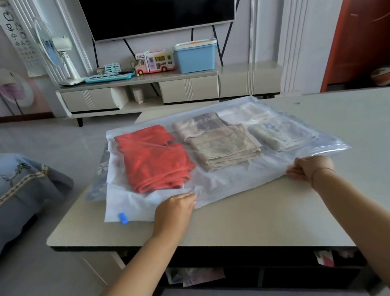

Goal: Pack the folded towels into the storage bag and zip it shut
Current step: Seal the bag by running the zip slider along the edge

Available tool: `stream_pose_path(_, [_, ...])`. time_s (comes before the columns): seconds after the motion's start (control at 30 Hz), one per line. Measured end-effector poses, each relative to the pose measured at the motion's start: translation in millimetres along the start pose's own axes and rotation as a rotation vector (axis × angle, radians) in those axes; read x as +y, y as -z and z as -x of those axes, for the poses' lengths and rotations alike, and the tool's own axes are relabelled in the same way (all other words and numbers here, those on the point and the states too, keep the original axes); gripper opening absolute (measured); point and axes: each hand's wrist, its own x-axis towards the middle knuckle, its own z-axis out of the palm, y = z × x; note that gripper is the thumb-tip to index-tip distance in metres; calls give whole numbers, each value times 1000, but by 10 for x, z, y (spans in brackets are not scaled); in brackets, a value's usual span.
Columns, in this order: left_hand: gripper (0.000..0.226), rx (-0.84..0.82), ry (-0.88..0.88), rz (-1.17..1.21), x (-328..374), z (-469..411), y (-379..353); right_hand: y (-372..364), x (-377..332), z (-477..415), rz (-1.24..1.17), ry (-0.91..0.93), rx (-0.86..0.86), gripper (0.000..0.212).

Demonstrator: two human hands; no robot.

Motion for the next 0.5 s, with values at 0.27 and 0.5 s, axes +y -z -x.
stream_pose_path(0.27, [24,-3,70,6,239,32,-118,266,28,66,-52,59,35,8])
stream_pose_path(0.5, [18,365,410,184,-276,598,418,-302,540,950,-162,106,-160,18])
